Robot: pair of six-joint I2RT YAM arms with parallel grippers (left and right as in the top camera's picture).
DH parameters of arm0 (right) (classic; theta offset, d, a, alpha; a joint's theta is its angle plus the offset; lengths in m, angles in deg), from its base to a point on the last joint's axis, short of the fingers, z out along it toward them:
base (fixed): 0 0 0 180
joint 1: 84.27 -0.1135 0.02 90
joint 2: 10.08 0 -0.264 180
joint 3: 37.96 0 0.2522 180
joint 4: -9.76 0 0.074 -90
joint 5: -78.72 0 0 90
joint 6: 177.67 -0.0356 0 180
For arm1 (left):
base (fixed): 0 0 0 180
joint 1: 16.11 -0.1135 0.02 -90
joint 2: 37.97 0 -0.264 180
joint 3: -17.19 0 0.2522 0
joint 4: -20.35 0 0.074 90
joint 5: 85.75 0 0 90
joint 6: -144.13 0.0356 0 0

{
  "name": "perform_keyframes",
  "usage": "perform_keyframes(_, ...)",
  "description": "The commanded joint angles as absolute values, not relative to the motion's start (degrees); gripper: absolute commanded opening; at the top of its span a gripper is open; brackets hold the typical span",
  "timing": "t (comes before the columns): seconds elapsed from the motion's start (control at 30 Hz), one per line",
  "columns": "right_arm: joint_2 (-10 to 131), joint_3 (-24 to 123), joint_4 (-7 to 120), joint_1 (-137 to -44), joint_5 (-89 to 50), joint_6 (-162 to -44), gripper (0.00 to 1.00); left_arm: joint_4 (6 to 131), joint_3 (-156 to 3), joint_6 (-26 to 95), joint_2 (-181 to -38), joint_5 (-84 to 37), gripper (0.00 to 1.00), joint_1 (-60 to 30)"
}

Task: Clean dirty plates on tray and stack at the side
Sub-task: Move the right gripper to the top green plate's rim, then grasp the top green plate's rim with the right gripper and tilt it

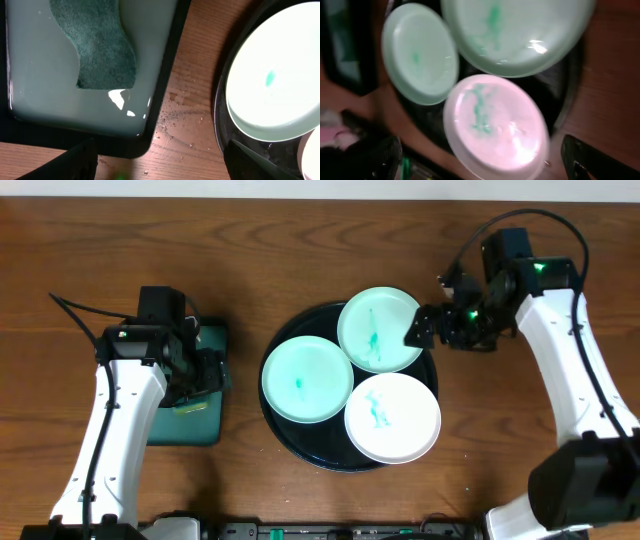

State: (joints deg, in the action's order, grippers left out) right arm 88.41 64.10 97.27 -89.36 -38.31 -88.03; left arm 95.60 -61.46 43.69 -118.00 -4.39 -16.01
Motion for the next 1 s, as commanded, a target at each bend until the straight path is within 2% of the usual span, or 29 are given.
perform_keyframes(0.0,90.95,64.84,94.98,-92.72,-44.93,-88.4,0.98,95.76,-62.55,44.42,-118.04,-3.85,0.81,-16.16)
perform_keyframes(0.1,92.9,64.84,93.23,-95.65,-30.14,-103.63,0.98,95.74,-62.55,44.42,-118.04,-3.85,0.81,-16.16)
perform_keyframes(0.2,94.53,64.84,91.57,-99.65,-17.28,-110.76,0.95,95.6,-62.55,44.42,-118.04,-3.85,0.81,-16.16)
perform_keyframes(0.37,94.91,65.04,86.74,-107.06,-11.49,-111.63,0.97,95.56,-62.55,44.42,-118.04,-3.85,0.81,-16.16)
perform_keyframes(0.67,94.88,65.36,82.11,-116.07,-12.13,-110.65,0.99,95.56,-62.55,44.42,-118.04,-3.85,0.82,-16.16)
perform_keyframes(0.7,94.88,65.36,81.67,-116.46,-12.1,-110.26,0.92,95.56,-62.55,44.42,-118.04,-3.85,0.81,-16.16)
perform_keyframes(0.8,95.06,65.12,81.25,-117.51,-12.17,-112.46,0.89,95.56,-62.55,44.42,-118.04,-3.85,0.81,-16.16)
perform_keyframes(0.83,95.06,64.77,80.9,-117.77,-11.95,-113.43,0.84,95.56,-62.55,44.42,-118.04,-3.85,0.81,-16.16)
perform_keyframes(0.9,95.06,64.14,81.28,-118.08,-10.25,-117.84,0.66,95.56,-62.55,44.42,-118.04,-3.85,0.81,-16.16)
perform_keyframes(0.97,95.06,63.18,81.84,-118.12,-9.37,-121.58,0.55,95.56,-62.55,44.42,-118.04,-3.85,0.82,-16.16)
